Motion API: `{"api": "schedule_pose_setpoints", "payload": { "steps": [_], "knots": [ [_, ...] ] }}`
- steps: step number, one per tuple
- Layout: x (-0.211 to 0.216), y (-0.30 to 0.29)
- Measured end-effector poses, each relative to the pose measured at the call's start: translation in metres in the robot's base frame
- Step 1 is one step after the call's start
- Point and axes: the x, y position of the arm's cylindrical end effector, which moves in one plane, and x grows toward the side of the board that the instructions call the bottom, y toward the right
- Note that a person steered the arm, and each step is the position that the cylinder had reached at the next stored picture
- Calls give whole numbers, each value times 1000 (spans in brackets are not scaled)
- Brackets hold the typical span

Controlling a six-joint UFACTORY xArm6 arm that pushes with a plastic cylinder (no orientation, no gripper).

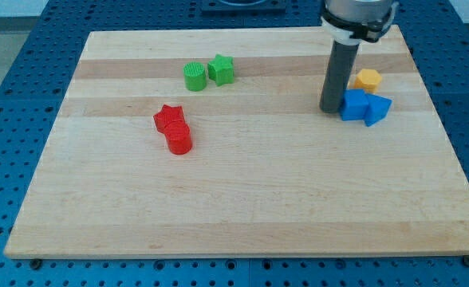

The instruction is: Place the yellow blocks together

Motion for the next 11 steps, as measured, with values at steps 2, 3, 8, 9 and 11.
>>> {"api": "schedule_pose_setpoints", "payload": {
  "steps": [2,3,8,9,11],
  "knots": [
    [-14,-34],
    [-51,-66],
    [-48,-26],
    [-38,-15],
    [-37,-19]
  ]
}}
